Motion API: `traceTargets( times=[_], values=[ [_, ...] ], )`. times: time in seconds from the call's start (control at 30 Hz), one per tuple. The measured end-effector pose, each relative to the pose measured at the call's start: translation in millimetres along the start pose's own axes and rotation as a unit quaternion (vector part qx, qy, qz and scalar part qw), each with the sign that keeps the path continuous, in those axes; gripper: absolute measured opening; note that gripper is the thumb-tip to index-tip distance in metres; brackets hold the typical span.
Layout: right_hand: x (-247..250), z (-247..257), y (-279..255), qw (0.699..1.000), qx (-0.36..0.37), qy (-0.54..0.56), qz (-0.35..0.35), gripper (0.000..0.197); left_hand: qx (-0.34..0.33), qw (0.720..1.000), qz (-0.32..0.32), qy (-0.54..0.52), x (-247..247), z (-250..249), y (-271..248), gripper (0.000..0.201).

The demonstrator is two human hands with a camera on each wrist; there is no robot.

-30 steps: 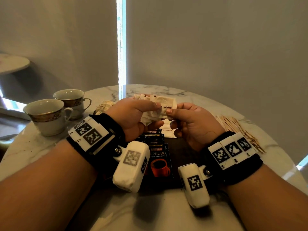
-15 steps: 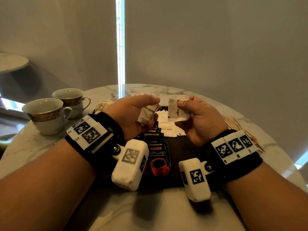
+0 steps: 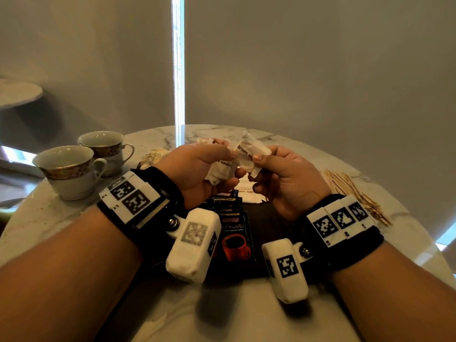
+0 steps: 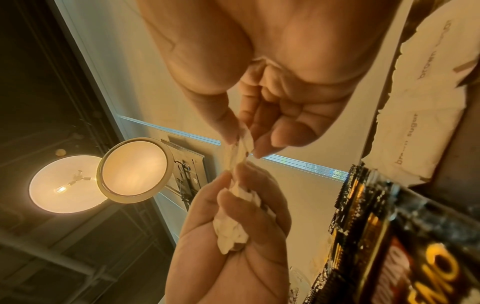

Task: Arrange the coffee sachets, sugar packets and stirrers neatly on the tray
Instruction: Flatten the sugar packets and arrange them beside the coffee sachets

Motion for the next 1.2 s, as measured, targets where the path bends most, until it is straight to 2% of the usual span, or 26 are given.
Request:
traceTargets(
  times=[0.07,0.17,0.33,0.43,0.47,0.53,0.6,0.63,0.77,0.83,0.93,1.03,1.2],
  values=[
    [1.5,0.9,0.5,1.000,-0.001,0.000,-0.010,0.007,0.000,1.000,0.001,0.008,0.4,-0.1,0.4,0.005],
    [2.7,0.2,1.6,1.000,-0.003,0.002,-0.014,0.010,-0.001,1.000,0.005,0.028,0.4,1.0,2.1,0.021],
    [5.2,-3.3,4.5,1.000,-0.006,0.010,-0.019,0.007,0.006,1.000,-0.020,0.013,3.2,2.6,4.0,0.005],
    [16.0,-7.4,12.5,0.999,-0.010,0.013,-0.040,0.030,0.012,1.000,-0.025,0.008,4.2,2.6,3.9,0.011],
    [23.3,-9.3,16.2,0.998,-0.015,0.016,-0.056,0.032,0.014,0.999,-0.032,0.001,5.6,2.7,4.0,0.015],
    [39.7,-15.1,24.2,0.994,-0.037,0.022,-0.096,0.020,0.018,0.998,-0.050,-0.018,8.9,1.6,3.5,0.020],
    [52.9,-25.4,29.0,0.990,-0.078,0.016,-0.117,0.008,0.019,0.997,-0.063,-0.032,11.4,-0.6,2.8,0.015],
    [57.1,-32.7,30.1,0.987,-0.105,0.007,-0.119,0.008,0.019,0.997,-0.065,-0.036,12.1,-2.4,2.2,0.013],
    [70.4,-60.7,27.3,0.966,-0.231,-0.075,-0.085,0.029,0.018,0.997,-0.067,-0.035,12.9,-6.2,1.5,0.009],
    [73.7,-66.4,25.2,0.957,-0.262,-0.103,-0.072,0.038,0.016,0.997,-0.068,-0.033,13.3,-6.7,1.2,0.010],
    [71.2,-64.4,23.6,0.956,-0.268,-0.103,-0.062,0.027,0.014,0.997,-0.069,-0.034,13.7,-6.4,0.8,0.017],
    [67.8,-59.6,21.6,0.957,-0.263,-0.105,-0.057,0.015,0.014,0.997,-0.071,-0.038,13.5,-6.3,-0.2,0.015],
    [68.1,-61.6,24.6,0.952,-0.265,-0.149,-0.033,0.021,0.007,0.997,-0.063,-0.049,10.9,-8.8,-3.2,0.014]
  ],
)
Point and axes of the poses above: each hand's wrist, its own y-axis towards the middle knuckle, its own x-axis out of the back of the hand, z = x × y, the point moved 7 cm from there along y, towards the middle knuckle, and after that the axes turned 7 degrees about x, right-handed, at the moved point
